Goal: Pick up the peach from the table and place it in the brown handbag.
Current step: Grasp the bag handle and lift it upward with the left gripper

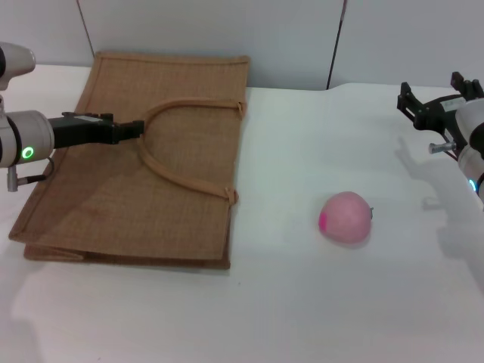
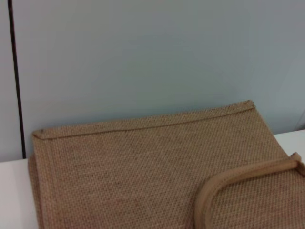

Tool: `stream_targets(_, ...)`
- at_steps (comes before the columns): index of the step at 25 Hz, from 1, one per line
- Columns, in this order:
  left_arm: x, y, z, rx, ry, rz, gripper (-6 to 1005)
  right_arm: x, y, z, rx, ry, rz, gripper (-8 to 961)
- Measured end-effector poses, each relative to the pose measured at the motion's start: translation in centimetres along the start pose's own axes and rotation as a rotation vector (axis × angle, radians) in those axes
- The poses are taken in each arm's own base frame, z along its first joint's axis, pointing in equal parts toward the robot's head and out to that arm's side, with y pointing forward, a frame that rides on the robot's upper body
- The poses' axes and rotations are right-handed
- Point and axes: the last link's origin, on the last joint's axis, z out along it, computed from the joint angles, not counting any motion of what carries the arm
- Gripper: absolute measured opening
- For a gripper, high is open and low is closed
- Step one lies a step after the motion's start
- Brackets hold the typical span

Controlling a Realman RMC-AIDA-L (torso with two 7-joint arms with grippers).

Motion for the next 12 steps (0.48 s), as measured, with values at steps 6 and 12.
stream_targets(6,0.11,0.02,0.24,0.011,-0.001,0.003,615,-0.12,0.09,0.07,-0.002,-0.003,0.0,878)
stream_targets(12,-0.17,0.15,0.62,0.015,-0.021,0.007,605,-0.17,0.12,0.09,-0.003,-0.004,0.001,879)
